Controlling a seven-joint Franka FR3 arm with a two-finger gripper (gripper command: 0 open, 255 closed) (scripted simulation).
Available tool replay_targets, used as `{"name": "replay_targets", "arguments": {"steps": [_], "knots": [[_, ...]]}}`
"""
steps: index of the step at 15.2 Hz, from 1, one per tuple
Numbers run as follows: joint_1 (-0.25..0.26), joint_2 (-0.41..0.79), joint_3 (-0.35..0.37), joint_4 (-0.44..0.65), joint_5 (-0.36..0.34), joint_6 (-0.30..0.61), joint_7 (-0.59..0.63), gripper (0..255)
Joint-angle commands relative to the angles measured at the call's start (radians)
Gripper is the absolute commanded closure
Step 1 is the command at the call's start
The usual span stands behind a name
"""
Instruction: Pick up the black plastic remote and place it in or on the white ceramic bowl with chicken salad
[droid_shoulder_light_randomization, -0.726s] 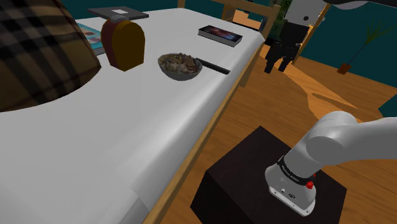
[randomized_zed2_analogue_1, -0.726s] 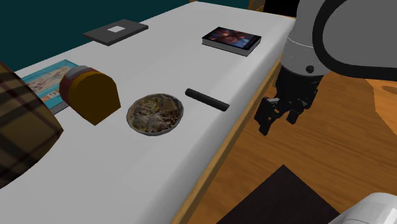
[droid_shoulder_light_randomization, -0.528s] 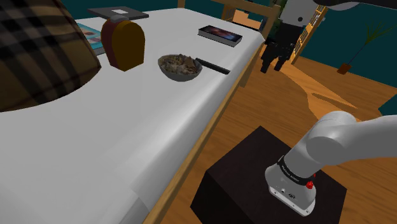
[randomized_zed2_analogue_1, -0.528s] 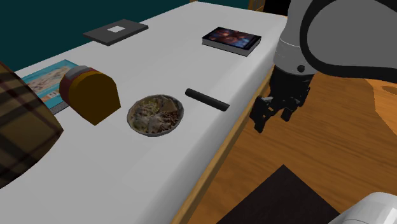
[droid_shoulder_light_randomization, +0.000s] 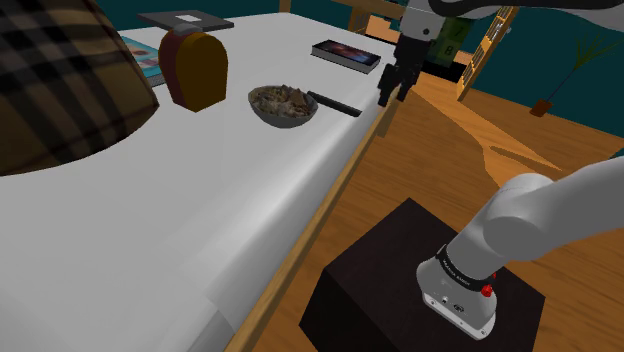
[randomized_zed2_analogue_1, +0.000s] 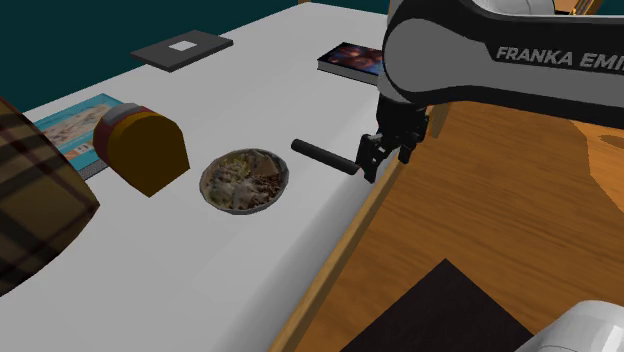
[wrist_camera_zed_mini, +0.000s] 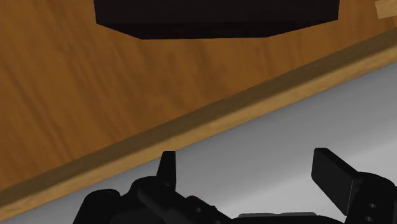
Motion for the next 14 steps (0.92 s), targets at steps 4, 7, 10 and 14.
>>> {"name": "replay_targets", "arguments": {"steps": [4,7,10,14], "knots": [[0.023,0.183,-0.008,0.110,-0.018,0.096,-0.083,0],[0.035,0.292,-0.008,0.190,-0.025,0.137,-0.128,0],[0.045,0.400,-0.005,0.280,-0.031,0.169,-0.171,0],[0.056,0.543,0.004,0.416,-0.039,0.196,-0.225,0]]}}
